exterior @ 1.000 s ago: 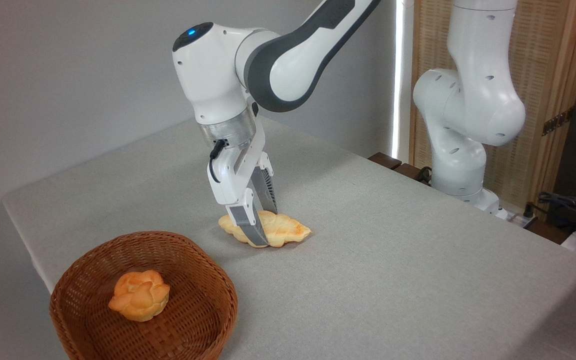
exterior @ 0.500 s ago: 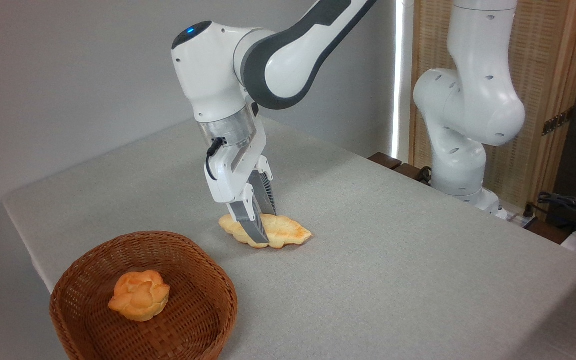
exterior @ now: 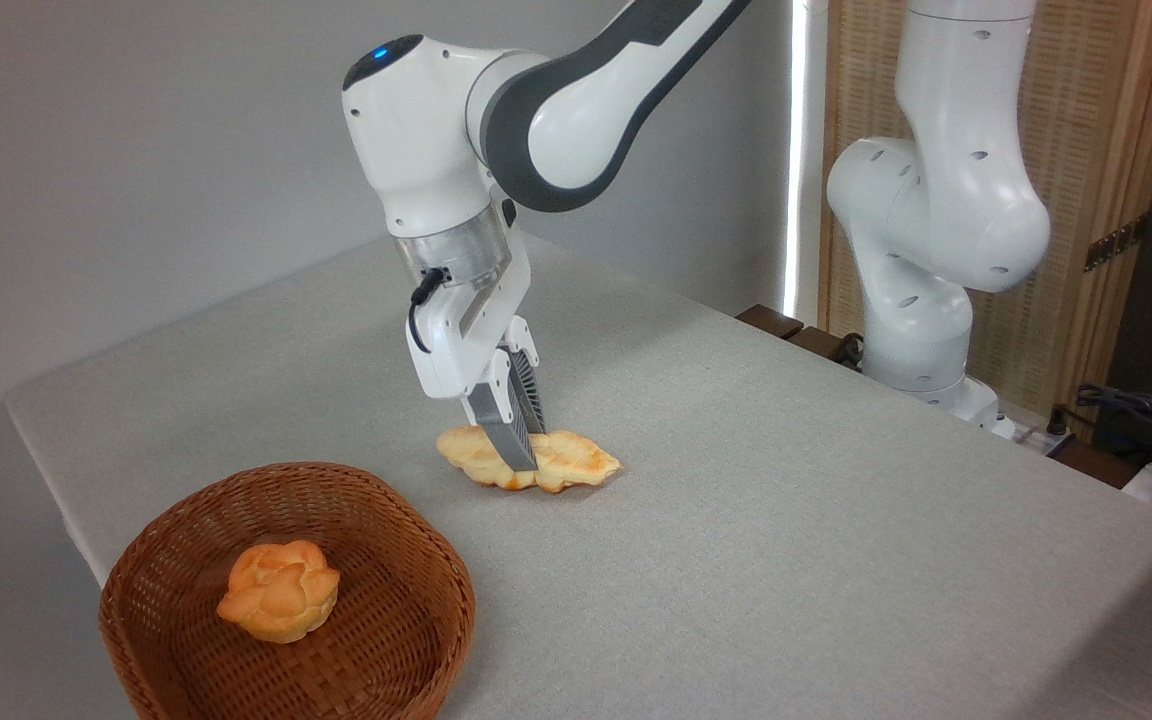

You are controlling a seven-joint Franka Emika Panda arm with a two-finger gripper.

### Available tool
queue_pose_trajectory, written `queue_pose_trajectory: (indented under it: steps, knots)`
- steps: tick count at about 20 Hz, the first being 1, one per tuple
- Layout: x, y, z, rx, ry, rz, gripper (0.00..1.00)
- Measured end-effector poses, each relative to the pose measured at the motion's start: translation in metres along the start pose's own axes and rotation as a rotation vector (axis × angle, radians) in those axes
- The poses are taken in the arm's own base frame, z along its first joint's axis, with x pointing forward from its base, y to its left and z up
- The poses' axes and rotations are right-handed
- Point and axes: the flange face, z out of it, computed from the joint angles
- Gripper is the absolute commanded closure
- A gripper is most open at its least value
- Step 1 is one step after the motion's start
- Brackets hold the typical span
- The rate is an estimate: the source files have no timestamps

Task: Put bread into the basket
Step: 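Lift the pastry and carry it over the wicker basket, then lower the pastry into the basket beside the orange bun and release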

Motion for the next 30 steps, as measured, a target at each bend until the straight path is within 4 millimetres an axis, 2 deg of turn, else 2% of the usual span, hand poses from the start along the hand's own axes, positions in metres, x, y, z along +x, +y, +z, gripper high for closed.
queue_pose_trajectory:
  steps: [2, 4, 8, 10, 13, 17, 18, 19, 21, 23, 26, 30]
  knots:
    - [0.002, -0.001, -0.016, -0.001, -0.003, -0.019, 0.8]
    - [-0.006, -0.004, -0.05, 0.004, -0.006, -0.053, 0.8]
    - [-0.051, -0.017, -0.109, 0.071, 0.021, -0.159, 0.8]
    - [-0.078, -0.026, -0.134, 0.12, 0.043, -0.307, 0.8]
    - [-0.085, -0.049, -0.152, 0.154, 0.064, -0.532, 0.79]
    - [-0.078, -0.089, -0.157, 0.171, 0.102, -0.754, 0.79]
    - [-0.077, -0.097, -0.158, 0.183, 0.121, -0.798, 0.76]
    - [-0.076, -0.104, -0.159, 0.199, 0.14, -0.841, 0.69]
    - [-0.077, -0.117, -0.161, 0.237, 0.174, -0.912, 0.65]
    - [-0.076, -0.127, -0.159, 0.267, 0.192, -0.931, 0.44]
    - [-0.074, -0.138, -0.155, 0.305, 0.211, -0.931, 0.0]
    - [-0.074, -0.139, -0.154, 0.311, 0.214, -0.931, 0.0]
